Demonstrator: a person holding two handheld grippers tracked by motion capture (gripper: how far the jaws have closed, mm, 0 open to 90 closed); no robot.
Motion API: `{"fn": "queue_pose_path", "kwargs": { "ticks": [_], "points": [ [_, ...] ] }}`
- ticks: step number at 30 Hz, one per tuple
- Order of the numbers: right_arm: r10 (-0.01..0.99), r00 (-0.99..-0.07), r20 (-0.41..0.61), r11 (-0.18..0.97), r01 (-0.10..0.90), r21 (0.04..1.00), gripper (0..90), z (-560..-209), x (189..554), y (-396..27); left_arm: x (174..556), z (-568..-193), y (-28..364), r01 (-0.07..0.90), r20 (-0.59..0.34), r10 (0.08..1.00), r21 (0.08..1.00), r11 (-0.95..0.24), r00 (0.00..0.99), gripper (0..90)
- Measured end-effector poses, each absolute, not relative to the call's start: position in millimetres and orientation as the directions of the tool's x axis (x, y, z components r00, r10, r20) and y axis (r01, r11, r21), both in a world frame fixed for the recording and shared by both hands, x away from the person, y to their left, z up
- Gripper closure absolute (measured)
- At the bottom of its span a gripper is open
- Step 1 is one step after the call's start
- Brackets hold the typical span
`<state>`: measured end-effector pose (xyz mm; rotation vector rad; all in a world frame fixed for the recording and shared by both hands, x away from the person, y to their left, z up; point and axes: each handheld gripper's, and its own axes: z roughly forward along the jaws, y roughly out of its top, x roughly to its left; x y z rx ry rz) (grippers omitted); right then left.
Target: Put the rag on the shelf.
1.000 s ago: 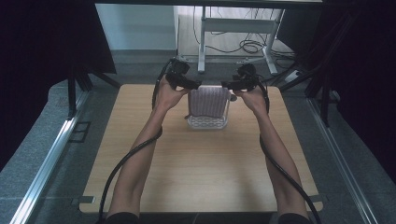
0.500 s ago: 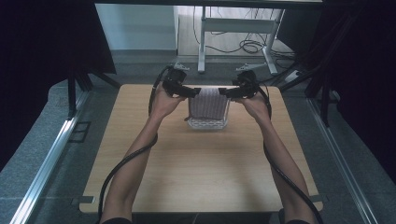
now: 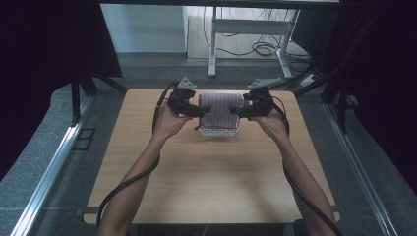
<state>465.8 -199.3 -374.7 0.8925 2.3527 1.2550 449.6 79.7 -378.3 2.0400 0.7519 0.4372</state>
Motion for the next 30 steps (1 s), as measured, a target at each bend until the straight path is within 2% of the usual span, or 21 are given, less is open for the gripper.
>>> {"fn": "queue_pose_path", "kwargs": {
  "ticks": [3, 15, 30],
  "points": [
    [0.649, -0.761, 0.002, 0.428, 0.368, 0.825, 14.3, -380.5, 455.4, -200.2, 438.2, -385.9, 81.7, 0.329, 0.043, 0.649, 0.836, -0.440, 0.759, 12.9],
    [0.642, -0.766, 0.040, 0.438, 0.410, 0.800, 11.6, -429.6, 425.5, -206.6, 401.2, -422.6, 89.9, 0.337, 0.043, 0.633, 0.818, -0.467, 0.773, 12.1],
    [0.644, -0.762, 0.064, 0.472, 0.461, 0.751, 6.9, -493.4, 395.2, -211.4, 370.2, -485.3, 97.1, 0.389, 0.024, 0.639, 0.776, -0.497, 0.768, 12.1]
  ]
}}
